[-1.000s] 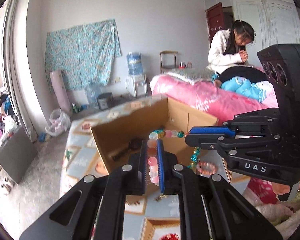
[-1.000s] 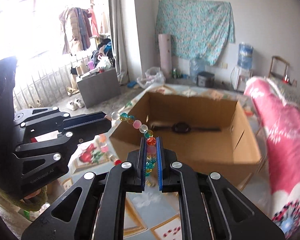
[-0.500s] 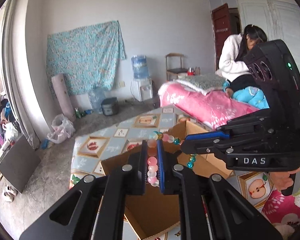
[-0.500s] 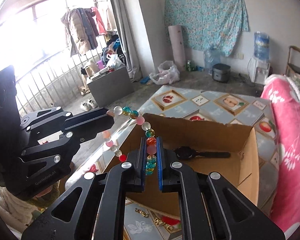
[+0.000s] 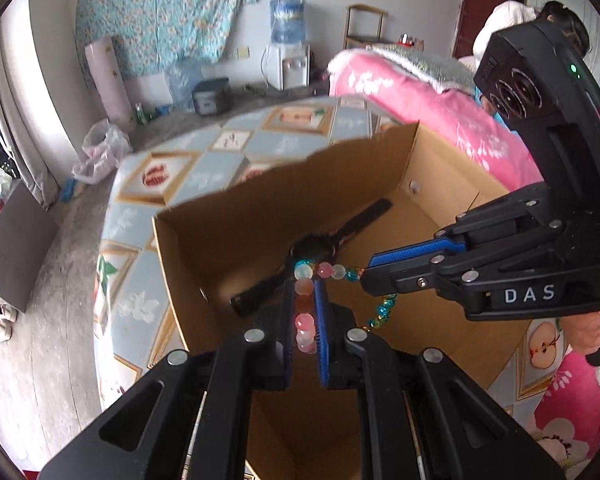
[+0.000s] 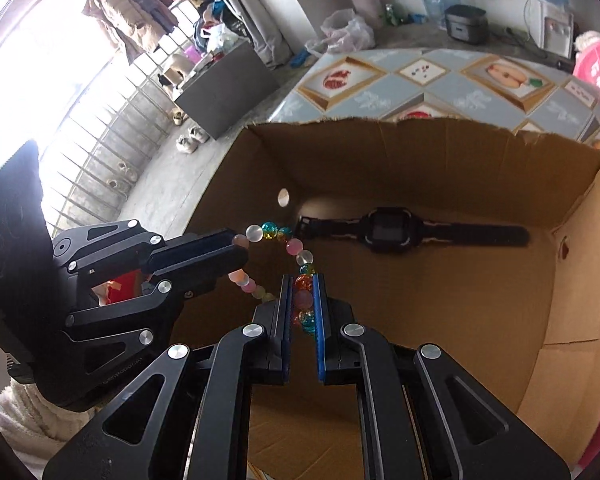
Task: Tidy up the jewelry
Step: 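Open both grippers to drop the bead bracelet into the box, then withdraw both grippers from the box back over the table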
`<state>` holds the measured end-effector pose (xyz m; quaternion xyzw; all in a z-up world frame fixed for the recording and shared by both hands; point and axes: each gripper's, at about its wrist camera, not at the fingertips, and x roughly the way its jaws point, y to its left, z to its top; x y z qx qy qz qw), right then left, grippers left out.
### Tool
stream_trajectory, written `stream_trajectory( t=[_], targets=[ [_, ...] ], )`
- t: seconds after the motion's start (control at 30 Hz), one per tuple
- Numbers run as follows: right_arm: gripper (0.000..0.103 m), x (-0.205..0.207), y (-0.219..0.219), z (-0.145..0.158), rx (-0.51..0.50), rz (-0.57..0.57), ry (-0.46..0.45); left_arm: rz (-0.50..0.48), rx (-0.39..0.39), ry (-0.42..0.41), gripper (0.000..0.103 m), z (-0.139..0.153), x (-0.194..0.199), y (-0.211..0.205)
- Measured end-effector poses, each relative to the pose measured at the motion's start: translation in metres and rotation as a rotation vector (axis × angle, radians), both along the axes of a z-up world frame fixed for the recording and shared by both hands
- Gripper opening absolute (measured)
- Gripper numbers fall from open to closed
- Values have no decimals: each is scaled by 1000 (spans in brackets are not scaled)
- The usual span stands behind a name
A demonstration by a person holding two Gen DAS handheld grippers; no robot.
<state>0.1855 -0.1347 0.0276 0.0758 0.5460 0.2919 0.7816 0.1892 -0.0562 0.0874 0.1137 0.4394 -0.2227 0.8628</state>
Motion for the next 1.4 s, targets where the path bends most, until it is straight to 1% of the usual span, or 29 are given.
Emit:
stream_trajectory(
  t=[0.07, 0.1, 0.13, 0.17, 0.2, 0.27, 0.3, 0.37, 0.43, 0.5, 0.53, 0.57, 0.6, 0.63, 0.67, 0.7, 0.77, 0.8, 0.87, 0.9, 0.97, 1.07, 1.13, 1.17, 1.23, 1.4],
  targets=[
    [8, 4, 2, -9, -13, 14, 39, -3, 36, 36, 10, -10, 4, 0],
    [12, 7, 3, -13, -16, 19, 65, -11, 56, 63, 10, -15, 7, -2],
    [12, 10, 3, -18, -14, 18, 93, -12, 74, 83, 11, -18, 8, -3],
    [14, 12, 2, -22, -10, 12, 104, -16, 98, 111, 18, -23, 10, -5],
    [19, 14, 2, -23, -10, 4, 111, -21, 113, 127, 22, -27, 11, -6],
    [22, 17, -2, -25, -4, -17, 114, -15, 117, 105, 28, -26, 10, -4],
    [22, 17, -4, -24, 4, -27, 112, -9, 109, 97, 28, -25, 8, -3],
    [23, 16, -9, -21, 15, -39, 98, 9, 65, 74, 29, -17, 6, 4],
    [28, 12, -14, -14, 17, -52, 67, 31, 27, 43, 29, -8, 2, 13],
    [35, 3, -22, 0, 32, -65, 11, 60, -6, 1, 32, 3, -3, 23],
    [37, -2, -26, 7, 37, -71, -15, 71, -22, -20, 35, 9, -6, 27],
    [42, -12, -34, 19, 50, -81, -62, 86, -52, -47, 40, 16, -12, 35],
    [50, -19, -41, 28, 61, -94, -99, 101, -88, -71, 42, 22, -21, 44],
    [54, -26, -47, 35, 68, -109, -131, 116, -123, -88, 47, 26, -29, 52],
    [59, -38, -58, 46, 71, -139, -182, 128, -158, -95, 51, 29, -35, 60],
    [64, -50, -69, 55, 70, -168, -228, 138, -202, -95, 53, 29, -45, 69],
    [68, -70, -90, 66, 47, -238, -306, 144, -297, -73, 59, 23, -62, 85],
    [71, -79, -101, 69, 22, -290, -338, 152, -332, -57, 61, 18, -68, 91],
    [74, -96, -126, 68, -8, -393, -368, 174, -392, -19, 66, 5, -78, 99],
    [74, -101, -135, 66, -5, -427, -362, 177, -428, 2, 66, -3, -82, 102],
    [74, -106, -156, 50, 36, -492, -303, 170, -485, 44, 67, -19, -82, 101],
    [74, -102, -166, 16, 88, -527, -203, 195, -513, 78, 67, -38, -81, 97],
    [74, -101, -170, 5, 115, -537, -161, 193, -560, 87, 67, -44, -79, 95],
    [74, -101, -170, 0, 144, -532, -143, 188, -572, 94, 67, -45, -78, 93],
    [74, -101, -166, -4, 190, -509, -122, 189, -561, 87, 67, -44, -78, 91],
    [74, -104, -155, 9, 137, -508, -139, 175, -531, 71, 67, -39, -73, 88]
  ],
)
